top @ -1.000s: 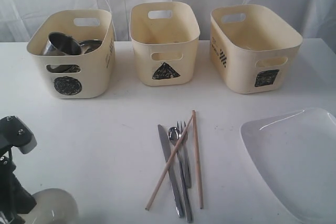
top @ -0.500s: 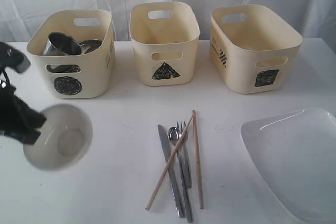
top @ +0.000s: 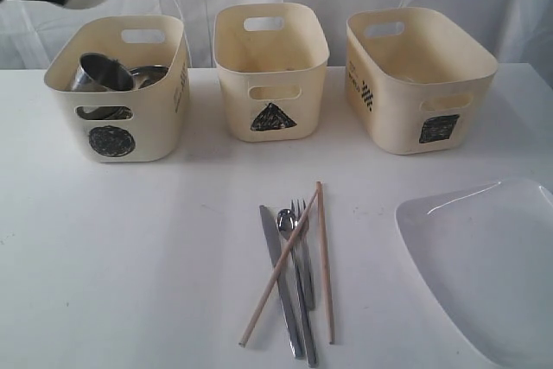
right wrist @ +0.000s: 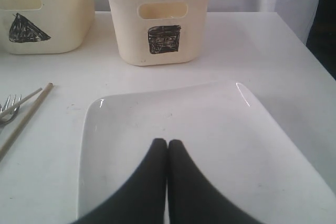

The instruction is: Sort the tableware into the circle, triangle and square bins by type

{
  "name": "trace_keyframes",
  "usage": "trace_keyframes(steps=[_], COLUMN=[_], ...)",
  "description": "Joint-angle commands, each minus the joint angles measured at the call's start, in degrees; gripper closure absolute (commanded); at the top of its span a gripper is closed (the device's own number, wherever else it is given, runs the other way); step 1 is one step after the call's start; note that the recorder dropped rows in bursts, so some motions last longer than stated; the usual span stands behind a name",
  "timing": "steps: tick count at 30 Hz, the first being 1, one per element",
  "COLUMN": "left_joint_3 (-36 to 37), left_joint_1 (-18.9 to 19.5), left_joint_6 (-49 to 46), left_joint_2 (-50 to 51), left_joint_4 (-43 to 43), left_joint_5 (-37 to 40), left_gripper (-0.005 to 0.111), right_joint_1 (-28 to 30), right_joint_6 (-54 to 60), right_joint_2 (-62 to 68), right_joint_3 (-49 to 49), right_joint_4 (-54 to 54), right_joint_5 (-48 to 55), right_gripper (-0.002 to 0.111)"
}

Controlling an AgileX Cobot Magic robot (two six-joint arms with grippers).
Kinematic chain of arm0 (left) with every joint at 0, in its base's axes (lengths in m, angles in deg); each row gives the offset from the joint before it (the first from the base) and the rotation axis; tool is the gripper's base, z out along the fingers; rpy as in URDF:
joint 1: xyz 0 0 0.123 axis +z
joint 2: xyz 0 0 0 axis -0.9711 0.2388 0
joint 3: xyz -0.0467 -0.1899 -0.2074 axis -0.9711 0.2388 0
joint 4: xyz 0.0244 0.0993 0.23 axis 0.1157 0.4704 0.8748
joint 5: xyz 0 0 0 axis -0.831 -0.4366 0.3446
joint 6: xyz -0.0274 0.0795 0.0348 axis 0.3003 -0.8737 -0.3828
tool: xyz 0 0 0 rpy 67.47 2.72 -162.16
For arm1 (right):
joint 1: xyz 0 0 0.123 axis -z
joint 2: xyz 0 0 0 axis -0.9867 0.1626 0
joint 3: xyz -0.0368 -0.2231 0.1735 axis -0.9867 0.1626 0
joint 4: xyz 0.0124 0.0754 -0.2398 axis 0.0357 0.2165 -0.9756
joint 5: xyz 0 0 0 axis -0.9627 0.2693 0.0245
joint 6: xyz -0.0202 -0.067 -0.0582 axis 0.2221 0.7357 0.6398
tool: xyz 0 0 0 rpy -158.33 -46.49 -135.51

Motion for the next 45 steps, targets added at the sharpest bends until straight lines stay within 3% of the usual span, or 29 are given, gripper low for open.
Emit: trace_keyframes(steps=[1, 5, 12, 16, 21, 22, 23, 25, 28, 30, 33, 38, 41, 45], left_joint_3=[-10.65, -18.74, -24.73, -28.09, -28.58, -28.58, -28.58, -28.36, -28.36, -28.36, -28.12, -24.86, -22.07, -17.33], left_joint_1=[-0.01, -0.01, -0.01, -0.01, -0.01, -0.01, -0.01, -0.01, 1.06, 3.7, 11.67, 20.68, 23.75, 24.6], left_joint_6=[-2.53, -4.05, -4.05, -4.05, -4.59, -4.23, -3.44, -4.07, -4.96, 2.54, 7.35, 7.46, 5.25, 0.14], left_joint_2=[15.06, 25.31, 27.96, 26.82, 19.38, 16.61, 15.38, 9.58, 5.42, 2.98, 1.73, -0.58, -3.46, -9.33], left_joint_4=[3.59, 3.37, 3.37, 1.82, -2.04, -2.04, -2.04, 0.78, 6.48, 6.13, 6.13, -2.91, -9.55, -10.68], left_joint_5=[-1.52, -0.2, 4.54, 9.25, 24.44, 33.14, 38.21, 50.24, 51.26, 53.9, 60.97, 61.32, 61.32, 61.32], left_gripper=[0.107, 0.106, 0.063, 0.054, 0.056, 0.061, 0.068, 0.104, 0.107, 0.107, 0.107, 0.107, 0.107, 0.107], right_joint_1=[-0.04, -0.04, -0.04, -0.04, -0.04, -0.04, -0.04, -0.04, -0.04, -0.04, -0.04, -0.04, -0.04, -0.04], right_joint_6=[-0.16, -0.16, -0.16, -0.16, -1.66, -1.66, -1.66, -1.66, -1.66, -1.66, -1.66, -1.66, -1.66, -1.66], right_joint_2=[-0.31, -0.31, -0.31, -0.31, -0.31, -0.31, -0.31, -0.31, -0.31, -0.31, -0.31, -0.31, -0.31, -0.31], right_joint_3=[0.11, 0.11, 0.11, 0.11, 0.11, 0.11, 0.11, 0.11, 0.11, 0.11, 0.11, 0.11, 0.11, 0.11], right_joint_4=[0.01, 0.01, 0.01, 0.01, 0.04, 0.04, 0.04, 0.04, 0.04, 0.04, 0.04, 0.04, 0.04, 0.04], right_joint_5=[-0.43, -0.43, -0.43, -0.43, -0.43, -0.43, -0.43, -0.43, -0.43, -0.43, -0.43, -0.43, -0.43, -0.43], right_gripper=[0.108, 0.108, 0.108, 0.108, 0.108, 0.108, 0.108, 0.108, 0.108, 0.108, 0.108, 0.108, 0.108, 0.108])
